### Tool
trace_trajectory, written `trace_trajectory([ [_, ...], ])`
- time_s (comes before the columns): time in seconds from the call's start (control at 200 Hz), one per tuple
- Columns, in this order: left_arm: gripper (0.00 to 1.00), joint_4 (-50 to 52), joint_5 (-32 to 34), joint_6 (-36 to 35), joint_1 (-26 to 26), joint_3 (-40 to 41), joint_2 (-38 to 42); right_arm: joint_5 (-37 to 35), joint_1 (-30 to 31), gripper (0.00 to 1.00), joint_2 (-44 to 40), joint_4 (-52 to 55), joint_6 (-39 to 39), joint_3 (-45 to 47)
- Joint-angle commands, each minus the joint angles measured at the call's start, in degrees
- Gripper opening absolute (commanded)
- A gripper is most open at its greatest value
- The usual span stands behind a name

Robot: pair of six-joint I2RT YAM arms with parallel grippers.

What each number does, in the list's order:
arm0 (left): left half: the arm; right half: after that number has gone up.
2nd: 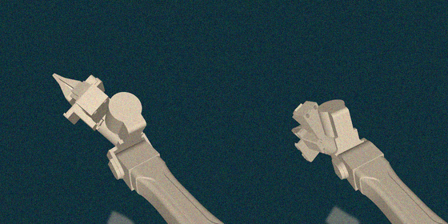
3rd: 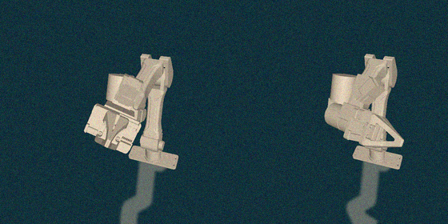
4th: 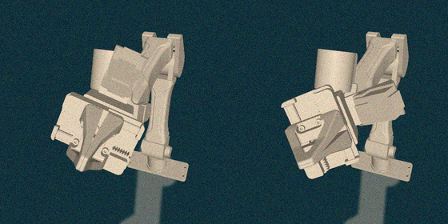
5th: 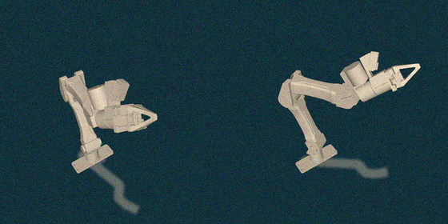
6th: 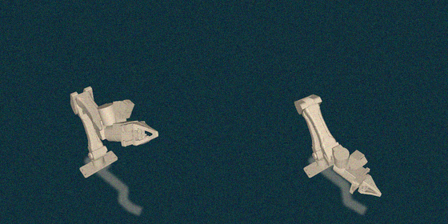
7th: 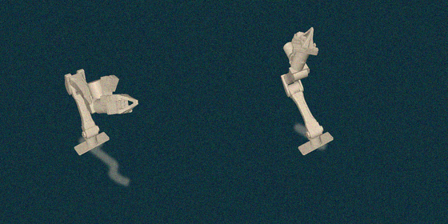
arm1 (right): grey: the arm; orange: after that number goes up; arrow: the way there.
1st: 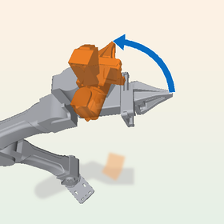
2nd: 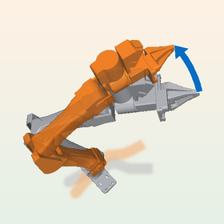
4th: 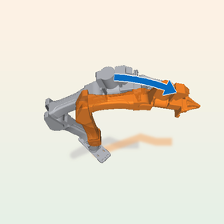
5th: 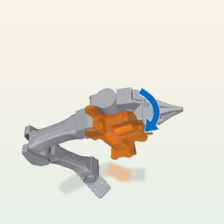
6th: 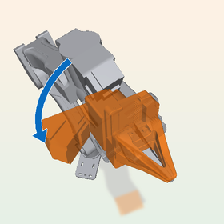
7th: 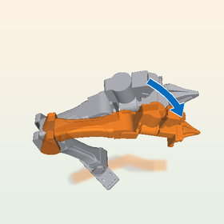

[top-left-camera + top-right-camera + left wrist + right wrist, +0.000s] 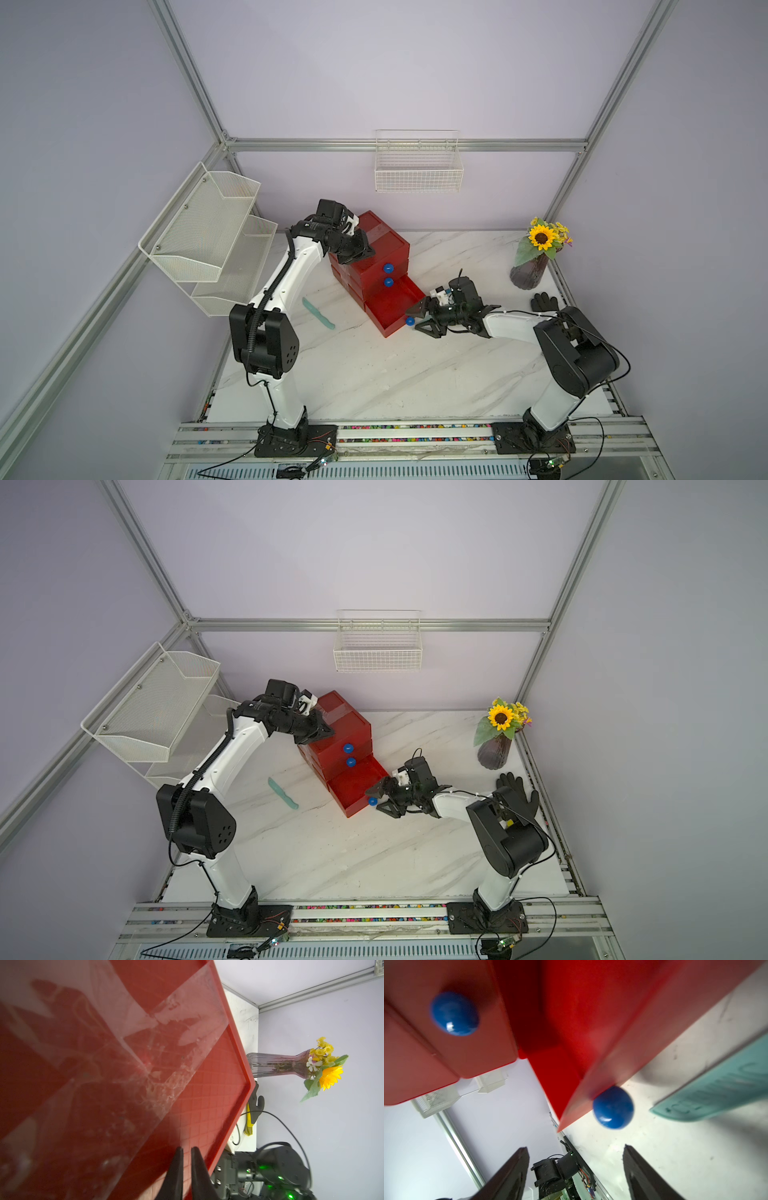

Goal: Place the fruit knives into the drawer by color
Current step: Open the drawer in the storage box.

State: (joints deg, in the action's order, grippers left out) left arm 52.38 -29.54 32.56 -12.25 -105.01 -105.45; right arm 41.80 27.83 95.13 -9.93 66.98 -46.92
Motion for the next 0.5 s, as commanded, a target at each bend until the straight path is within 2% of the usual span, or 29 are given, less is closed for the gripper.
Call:
trace_trajectory([
  [0.0, 0.24, 5.1, 3.2, 0.6, -0.2, 1.7, -0.1, -4.1, 0.3, 0.78, -6.4, 9.8, -1.9, -3.8],
  [0.06, 0.41, 5.1, 3.1, 0.7, -0.2, 1.6, 0.3, -6.3, -0.3, 0.79, -7.7, 15.9, -2.8, -6.3],
  [0.13, 0.71, 5.3, 3.4, 0.9, -0.1, 1.6, 0.9, -10.3, -1.1, 0.80, -8.2, 24.8, -3.1, -10.1],
  [0.215, 0.99, 5.9, 4.3, 1.1, -0.1, 1.4, 2.0, -15.1, -2.5, 0.86, -7.5, 33.2, -3.6, -14.5],
  [0.325, 1.00, 6.3, 4.5, 1.0, -0.1, 2.0, 4.1, -19.6, -4.6, 0.97, -3.8, 41.8, -3.4, -20.4],
  [0.495, 1.00, 6.3, 5.0, 0.4, -0.2, 5.9, 9.0, -24.1, -6.0, 0.97, 2.5, 50.2, -1.0, -31.2],
])
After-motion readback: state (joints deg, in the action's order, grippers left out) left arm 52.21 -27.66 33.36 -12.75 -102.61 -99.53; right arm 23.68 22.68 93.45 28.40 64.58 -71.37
